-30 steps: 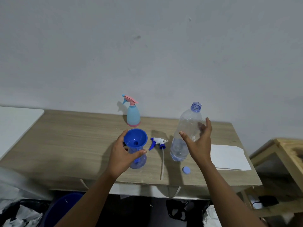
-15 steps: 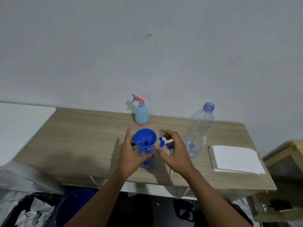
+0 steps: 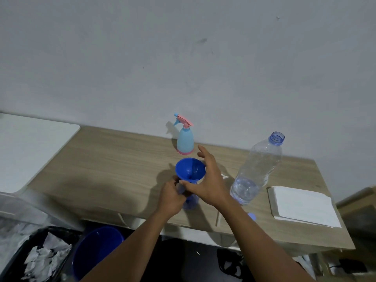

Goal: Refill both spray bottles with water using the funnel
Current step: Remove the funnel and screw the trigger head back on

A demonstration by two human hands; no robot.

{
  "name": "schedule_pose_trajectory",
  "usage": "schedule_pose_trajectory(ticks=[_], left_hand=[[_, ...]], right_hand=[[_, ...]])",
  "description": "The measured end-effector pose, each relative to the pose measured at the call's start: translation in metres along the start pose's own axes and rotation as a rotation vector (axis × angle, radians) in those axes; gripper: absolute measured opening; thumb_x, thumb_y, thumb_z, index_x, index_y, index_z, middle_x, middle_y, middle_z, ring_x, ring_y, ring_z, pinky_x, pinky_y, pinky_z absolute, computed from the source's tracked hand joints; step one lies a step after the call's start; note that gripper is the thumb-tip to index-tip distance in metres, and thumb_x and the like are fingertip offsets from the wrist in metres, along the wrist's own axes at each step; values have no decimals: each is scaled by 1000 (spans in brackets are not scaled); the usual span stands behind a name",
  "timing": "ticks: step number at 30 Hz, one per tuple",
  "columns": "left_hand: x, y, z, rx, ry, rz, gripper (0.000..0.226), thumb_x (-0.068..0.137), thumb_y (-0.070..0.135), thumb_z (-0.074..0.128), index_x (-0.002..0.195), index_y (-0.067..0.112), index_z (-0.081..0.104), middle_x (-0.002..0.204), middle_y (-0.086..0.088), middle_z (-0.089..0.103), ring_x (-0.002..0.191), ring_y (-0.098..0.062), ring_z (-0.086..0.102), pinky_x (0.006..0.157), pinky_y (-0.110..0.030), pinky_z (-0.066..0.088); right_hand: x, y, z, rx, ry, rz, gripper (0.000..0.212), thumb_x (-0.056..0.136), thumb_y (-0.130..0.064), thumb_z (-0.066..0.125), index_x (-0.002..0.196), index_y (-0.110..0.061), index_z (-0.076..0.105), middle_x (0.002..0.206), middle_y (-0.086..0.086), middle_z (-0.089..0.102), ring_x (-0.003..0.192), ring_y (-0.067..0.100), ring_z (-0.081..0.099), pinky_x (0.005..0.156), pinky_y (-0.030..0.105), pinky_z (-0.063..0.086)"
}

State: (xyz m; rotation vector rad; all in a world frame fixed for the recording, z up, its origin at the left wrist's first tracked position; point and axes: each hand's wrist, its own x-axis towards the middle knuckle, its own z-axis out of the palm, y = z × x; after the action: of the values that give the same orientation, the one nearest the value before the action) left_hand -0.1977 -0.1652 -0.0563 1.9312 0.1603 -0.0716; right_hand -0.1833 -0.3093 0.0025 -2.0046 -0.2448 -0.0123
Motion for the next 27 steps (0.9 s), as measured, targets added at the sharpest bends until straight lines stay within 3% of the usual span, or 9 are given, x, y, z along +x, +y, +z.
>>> schedule_pose_trajectory(ticks=[4,7,11,13,17,21,25,27], left_hand=[[3,-4,-5,13,-18,10,32,80,3,72,91,31,61,86,9,71,82,-7,68,74,-31,56],[4,-8,-9,-1,-30,21,30,79,6,74,88,31,61,82,12,70,77,-4,67,69,-20,51],[9,-16,-20,1,-41,75,34,77,12,79,97,35,64,93,15,71,88,3,66,76,-15,51],[14,-23,-29,7,-32,90,36,72,14,80,103,28,68,96,12,71,93,-4,67,80,-20,53],[27,-40,-54,26,-8,97,52,60,43,80,106,20,69,98,5,72,94,-15,67,86,-35,54],[39,-53,-77,43,24,121,46,68,18,89,109,17,68,102,3,72,96,-14,66,86,-25,51],[47,-61,-90,32,10,153,45,69,13,88,110,13,68,100,3,72,92,-1,64,80,-6,44],[48,-64,-91,31,7,175,44,70,13,88,109,14,68,101,4,71,92,7,62,81,-6,43]], right_hand=[[-2,-5,9,-8,29,37,113,68,-23,87,154,-34,15,137,-10,42,118,-3,48,88,6,41],[-4,-8,21,47,106,38,108,64,-18,87,147,-40,22,126,-10,46,113,-5,49,83,4,44],[-4,-11,30,155,260,70,100,68,-14,87,144,-36,26,125,-7,50,114,-1,53,84,7,46],[-2,-10,29,206,364,101,103,68,-13,88,147,-33,26,125,-7,53,113,-1,55,84,7,47],[-2,2,27,251,455,223,106,70,-11,88,151,-29,22,122,1,58,112,5,58,77,1,45],[-13,26,35,187,351,350,93,75,-12,84,145,-30,25,122,0,57,116,13,56,72,6,47],[-21,39,44,95,327,388,81,70,-8,86,123,-31,29,118,-9,50,114,15,53,74,8,46],[-20,41,48,77,323,430,83,68,-7,88,122,-30,29,113,-9,48,107,13,55,71,13,47]])
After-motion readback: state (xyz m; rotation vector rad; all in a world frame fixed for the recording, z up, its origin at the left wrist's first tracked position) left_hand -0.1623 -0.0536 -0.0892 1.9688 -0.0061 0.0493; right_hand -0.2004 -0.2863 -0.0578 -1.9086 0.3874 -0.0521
